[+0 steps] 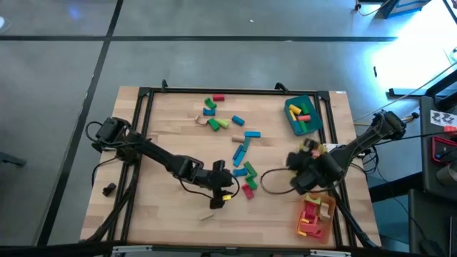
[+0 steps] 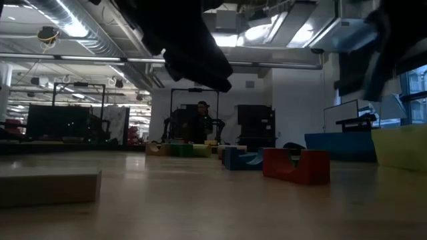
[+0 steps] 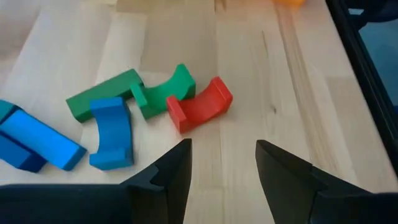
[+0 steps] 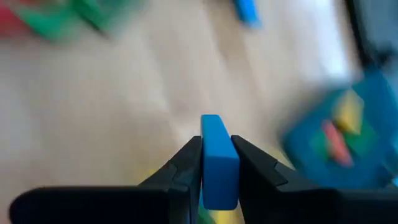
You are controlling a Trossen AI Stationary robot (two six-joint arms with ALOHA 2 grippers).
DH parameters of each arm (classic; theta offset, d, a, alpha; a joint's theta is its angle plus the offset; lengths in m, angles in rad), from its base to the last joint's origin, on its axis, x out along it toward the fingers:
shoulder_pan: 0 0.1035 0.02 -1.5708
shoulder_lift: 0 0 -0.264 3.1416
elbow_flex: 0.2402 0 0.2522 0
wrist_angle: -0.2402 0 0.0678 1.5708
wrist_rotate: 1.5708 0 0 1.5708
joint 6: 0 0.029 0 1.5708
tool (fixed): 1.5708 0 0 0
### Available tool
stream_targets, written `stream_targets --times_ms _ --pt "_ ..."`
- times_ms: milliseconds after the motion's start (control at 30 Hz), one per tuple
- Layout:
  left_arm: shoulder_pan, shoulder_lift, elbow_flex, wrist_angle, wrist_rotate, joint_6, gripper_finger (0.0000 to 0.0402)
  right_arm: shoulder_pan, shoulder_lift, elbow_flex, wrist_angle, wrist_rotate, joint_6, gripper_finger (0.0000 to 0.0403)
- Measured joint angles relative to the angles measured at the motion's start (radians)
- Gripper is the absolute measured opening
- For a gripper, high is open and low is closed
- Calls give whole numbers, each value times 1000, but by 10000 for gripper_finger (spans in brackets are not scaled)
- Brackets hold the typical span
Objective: Sort blocks by size
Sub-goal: Put the blue rectangular block into the yellow bin
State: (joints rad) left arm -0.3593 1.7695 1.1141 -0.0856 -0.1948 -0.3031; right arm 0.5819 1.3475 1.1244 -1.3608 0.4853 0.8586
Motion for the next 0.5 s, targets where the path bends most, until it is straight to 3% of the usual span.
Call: stream_targets --times_ms 133,500 --pt "-9 0 0 -13 -1 -18 163 0 -5 0 -223 -57 128 66" --pt "-46 0 0 -86 0 -124 164 0 -32 -50 -209 -115 131 105"
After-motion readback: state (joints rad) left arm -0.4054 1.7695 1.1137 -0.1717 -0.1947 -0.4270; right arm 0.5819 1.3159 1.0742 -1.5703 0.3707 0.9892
